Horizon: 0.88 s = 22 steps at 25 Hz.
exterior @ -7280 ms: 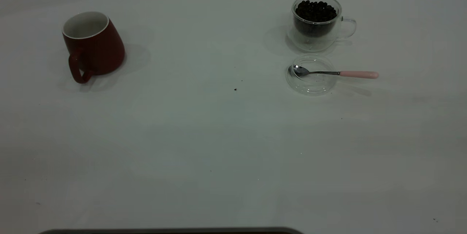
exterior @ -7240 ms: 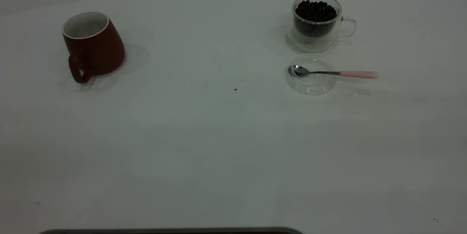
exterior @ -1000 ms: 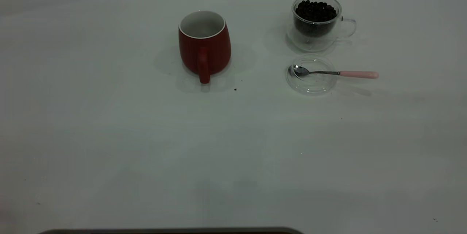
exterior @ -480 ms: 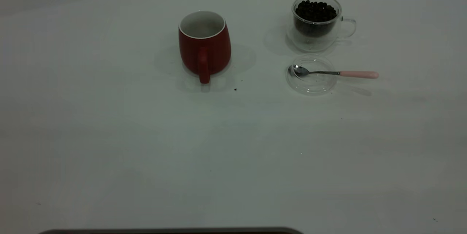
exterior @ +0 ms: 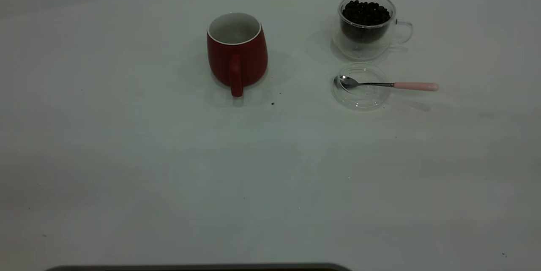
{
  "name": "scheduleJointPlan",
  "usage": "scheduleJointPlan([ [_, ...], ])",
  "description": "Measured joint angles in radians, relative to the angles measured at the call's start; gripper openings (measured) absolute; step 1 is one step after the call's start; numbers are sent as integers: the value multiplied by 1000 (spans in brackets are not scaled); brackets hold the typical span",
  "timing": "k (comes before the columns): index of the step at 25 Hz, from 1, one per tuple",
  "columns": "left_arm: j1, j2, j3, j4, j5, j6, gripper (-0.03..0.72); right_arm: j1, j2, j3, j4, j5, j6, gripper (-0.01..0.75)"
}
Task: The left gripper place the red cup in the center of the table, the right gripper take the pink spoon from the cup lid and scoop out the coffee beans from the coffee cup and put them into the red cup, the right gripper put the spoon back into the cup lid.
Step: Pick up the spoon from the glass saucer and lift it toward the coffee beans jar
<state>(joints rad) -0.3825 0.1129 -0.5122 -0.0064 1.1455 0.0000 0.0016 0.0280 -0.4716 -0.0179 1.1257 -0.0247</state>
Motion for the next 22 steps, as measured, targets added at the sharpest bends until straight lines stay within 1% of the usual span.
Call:
scheduleJointPlan([
  [4,0,-1,26,-1,-6,0,586,0,0,0,0,0,0,573],
  [14,2,-2,26,-2,-10,0,586,0,0,0,0,0,0,573],
  [15,13,-2,26,-2,-10,0,586,0,0,0,0,0,0,573],
  [17,59,-2,26,-4,-10,0,586,0,0,0,0,0,0,573],
  [22,260,-4,26,-4,-10,0,586,0,0,0,0,0,0,573],
])
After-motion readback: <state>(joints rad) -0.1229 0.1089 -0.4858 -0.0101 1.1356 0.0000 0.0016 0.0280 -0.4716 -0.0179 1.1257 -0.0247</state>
